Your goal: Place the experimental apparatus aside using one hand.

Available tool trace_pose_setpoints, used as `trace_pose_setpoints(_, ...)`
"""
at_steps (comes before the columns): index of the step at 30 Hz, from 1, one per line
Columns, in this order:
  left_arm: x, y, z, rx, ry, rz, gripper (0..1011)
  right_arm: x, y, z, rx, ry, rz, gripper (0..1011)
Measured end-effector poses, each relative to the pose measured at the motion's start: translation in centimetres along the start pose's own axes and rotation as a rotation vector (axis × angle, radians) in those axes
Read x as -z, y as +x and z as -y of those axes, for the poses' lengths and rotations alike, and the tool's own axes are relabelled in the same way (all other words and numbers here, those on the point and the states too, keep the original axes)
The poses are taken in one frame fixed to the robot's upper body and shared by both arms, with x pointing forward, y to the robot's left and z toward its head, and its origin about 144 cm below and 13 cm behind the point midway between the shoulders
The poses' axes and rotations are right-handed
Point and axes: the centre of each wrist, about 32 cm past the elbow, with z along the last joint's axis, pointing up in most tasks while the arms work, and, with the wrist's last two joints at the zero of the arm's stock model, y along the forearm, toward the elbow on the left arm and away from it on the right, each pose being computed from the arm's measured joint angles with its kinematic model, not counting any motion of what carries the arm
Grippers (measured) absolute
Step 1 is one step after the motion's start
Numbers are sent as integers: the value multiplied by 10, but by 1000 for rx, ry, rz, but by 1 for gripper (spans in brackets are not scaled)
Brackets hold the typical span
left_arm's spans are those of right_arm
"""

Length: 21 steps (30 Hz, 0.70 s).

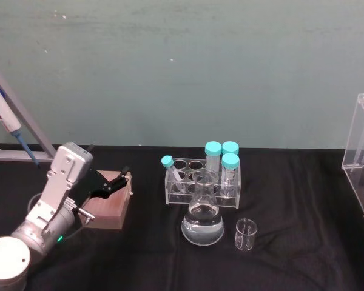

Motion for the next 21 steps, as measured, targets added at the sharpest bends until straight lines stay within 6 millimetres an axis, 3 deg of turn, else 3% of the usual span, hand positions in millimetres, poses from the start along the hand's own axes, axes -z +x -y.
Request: trace_pose_setpoints(21, 0, 0, 0, 0, 0, 0, 1000, 8, 18, -5, 8, 3, 2, 612)
